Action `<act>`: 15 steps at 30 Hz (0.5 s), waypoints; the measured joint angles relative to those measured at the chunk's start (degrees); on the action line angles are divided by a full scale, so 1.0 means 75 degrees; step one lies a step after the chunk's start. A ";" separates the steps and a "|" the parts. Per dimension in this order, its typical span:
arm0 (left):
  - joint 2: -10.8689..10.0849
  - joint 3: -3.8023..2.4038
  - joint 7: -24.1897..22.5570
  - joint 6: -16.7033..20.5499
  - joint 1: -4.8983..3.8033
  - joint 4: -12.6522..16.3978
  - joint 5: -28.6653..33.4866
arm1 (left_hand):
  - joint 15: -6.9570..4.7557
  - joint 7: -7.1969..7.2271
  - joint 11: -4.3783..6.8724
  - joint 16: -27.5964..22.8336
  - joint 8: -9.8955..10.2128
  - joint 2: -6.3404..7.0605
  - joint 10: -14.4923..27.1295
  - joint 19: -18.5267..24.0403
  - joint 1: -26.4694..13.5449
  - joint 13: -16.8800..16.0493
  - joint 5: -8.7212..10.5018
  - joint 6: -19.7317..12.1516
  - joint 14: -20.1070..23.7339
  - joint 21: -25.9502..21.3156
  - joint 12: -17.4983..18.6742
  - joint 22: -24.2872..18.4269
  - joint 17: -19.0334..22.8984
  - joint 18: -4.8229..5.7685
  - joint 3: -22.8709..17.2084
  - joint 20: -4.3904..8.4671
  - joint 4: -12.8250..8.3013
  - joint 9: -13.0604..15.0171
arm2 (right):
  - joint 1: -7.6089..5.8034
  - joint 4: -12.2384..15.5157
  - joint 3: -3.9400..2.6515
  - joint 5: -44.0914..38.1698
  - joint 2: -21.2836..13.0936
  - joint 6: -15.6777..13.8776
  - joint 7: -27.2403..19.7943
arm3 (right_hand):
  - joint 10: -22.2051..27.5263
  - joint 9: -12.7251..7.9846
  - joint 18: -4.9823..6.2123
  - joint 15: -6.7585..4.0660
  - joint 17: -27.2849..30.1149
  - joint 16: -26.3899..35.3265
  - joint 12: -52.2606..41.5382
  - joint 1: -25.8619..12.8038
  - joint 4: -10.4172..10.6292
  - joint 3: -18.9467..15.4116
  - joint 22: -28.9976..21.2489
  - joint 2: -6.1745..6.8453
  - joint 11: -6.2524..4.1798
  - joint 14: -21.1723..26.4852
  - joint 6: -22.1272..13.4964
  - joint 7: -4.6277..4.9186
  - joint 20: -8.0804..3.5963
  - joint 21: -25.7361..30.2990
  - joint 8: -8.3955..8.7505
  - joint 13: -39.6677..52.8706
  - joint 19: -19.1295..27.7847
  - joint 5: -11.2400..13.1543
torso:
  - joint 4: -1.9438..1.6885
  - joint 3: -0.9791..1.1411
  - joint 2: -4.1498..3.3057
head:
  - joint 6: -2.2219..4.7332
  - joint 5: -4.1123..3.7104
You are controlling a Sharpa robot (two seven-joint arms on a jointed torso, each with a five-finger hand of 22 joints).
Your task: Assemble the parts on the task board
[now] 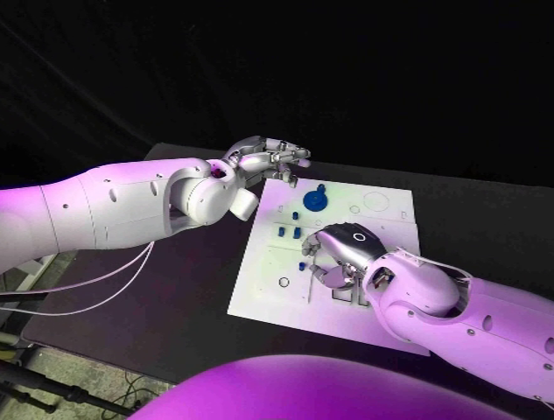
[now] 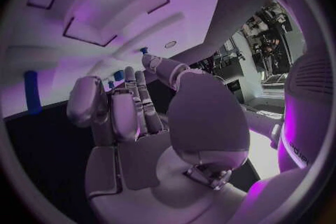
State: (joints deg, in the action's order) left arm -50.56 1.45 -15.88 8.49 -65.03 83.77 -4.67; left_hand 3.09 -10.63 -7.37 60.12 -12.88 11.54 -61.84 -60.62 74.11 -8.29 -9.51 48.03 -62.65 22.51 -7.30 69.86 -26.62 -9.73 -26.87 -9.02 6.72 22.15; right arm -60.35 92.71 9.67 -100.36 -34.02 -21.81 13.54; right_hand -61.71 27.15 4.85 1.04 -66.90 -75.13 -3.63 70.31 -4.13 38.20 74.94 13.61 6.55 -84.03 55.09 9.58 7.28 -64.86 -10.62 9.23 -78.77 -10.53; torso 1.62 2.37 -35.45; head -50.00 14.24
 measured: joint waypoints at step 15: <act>-0.0070 0.0001 0.0011 -0.0006 0.0002 -0.0019 -0.0008 | 0.0000 -0.0028 0.0028 0.0000 0.0000 0.0031 0.0028 0.0000 0.0031 -0.0006 0.0000 -0.0028 0.0000 0.0001 0.0000 0.0000 -0.0001 0.0000 0.0000 0.0000 0.0000 0.0001 | -0.0896 0.0278 -0.0147 0.0841 -0.1593 0.0367 0.0258 | 0.0116 -0.0344 0.0000 0.0031 0.0163 -0.0035 -0.0150 0.0086 0.0261 -0.1432 -0.0001 0.0030 0.0004 0.0000 -0.0325 0.0048 0.0000 0.0205 0.0266 -0.0121 -0.0001 0.0135 | 0.0073 -0.0022 0.0034 | 0.0000 -0.0392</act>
State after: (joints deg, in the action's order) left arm -51.09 1.46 -15.79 8.45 -65.01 83.63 -4.73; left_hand 3.09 -10.84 -7.16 60.12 -12.88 11.77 -61.64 -60.62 74.34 -8.33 -9.51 47.82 -62.65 22.52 -7.30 69.87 -26.62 -9.73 -26.87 -9.02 6.72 22.16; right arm -67.07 94.79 8.57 -94.05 -45.96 -19.06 15.47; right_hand -60.84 24.56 4.84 1.27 -65.68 -75.39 -4.76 70.95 -2.17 27.46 74.93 13.83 6.58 -84.04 52.66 9.94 7.28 -63.33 -8.62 8.32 -78.77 -9.51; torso 2.17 2.21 -35.20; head -50.00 11.30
